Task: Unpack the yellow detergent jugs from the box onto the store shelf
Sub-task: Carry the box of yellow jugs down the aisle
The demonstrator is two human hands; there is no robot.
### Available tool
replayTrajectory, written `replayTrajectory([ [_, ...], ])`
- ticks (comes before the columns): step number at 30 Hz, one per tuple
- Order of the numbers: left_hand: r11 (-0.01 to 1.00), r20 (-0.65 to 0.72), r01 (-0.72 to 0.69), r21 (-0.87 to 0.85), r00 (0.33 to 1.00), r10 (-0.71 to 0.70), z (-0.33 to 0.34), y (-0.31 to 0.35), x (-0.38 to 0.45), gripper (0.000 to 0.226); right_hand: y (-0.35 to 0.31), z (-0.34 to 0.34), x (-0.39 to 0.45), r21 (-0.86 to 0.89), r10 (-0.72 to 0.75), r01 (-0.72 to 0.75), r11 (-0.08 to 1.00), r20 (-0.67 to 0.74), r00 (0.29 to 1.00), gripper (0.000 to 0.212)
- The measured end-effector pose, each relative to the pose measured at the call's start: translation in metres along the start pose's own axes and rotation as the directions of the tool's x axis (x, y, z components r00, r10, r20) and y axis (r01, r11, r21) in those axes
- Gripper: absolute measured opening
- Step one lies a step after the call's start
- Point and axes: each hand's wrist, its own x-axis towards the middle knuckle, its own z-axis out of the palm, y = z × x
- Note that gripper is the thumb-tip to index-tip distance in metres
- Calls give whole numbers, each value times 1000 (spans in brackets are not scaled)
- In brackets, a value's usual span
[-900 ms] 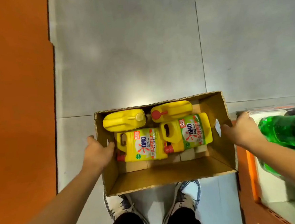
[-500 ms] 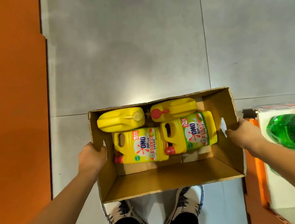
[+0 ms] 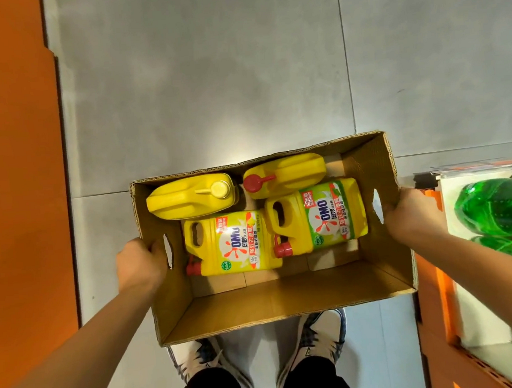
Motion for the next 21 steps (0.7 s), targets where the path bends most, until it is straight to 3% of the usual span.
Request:
replayTrajectory([
  [12, 991, -7, -94, 100, 995, 95, -62, 47, -1, 37, -29, -54, -16, -61, 6, -9, 998, -50, 999, 17],
  [18, 980, -47, -149, 131, 987, 156, -142, 98, -20, 39, -51, -134, -50, -11, -17, 16, 1000, -53, 998, 7],
  [21, 969, -61, -194, 151, 977, 204, -201, 141, -40, 35, -67, -195, -70, 23, -36, 38, 999, -81, 996, 15],
])
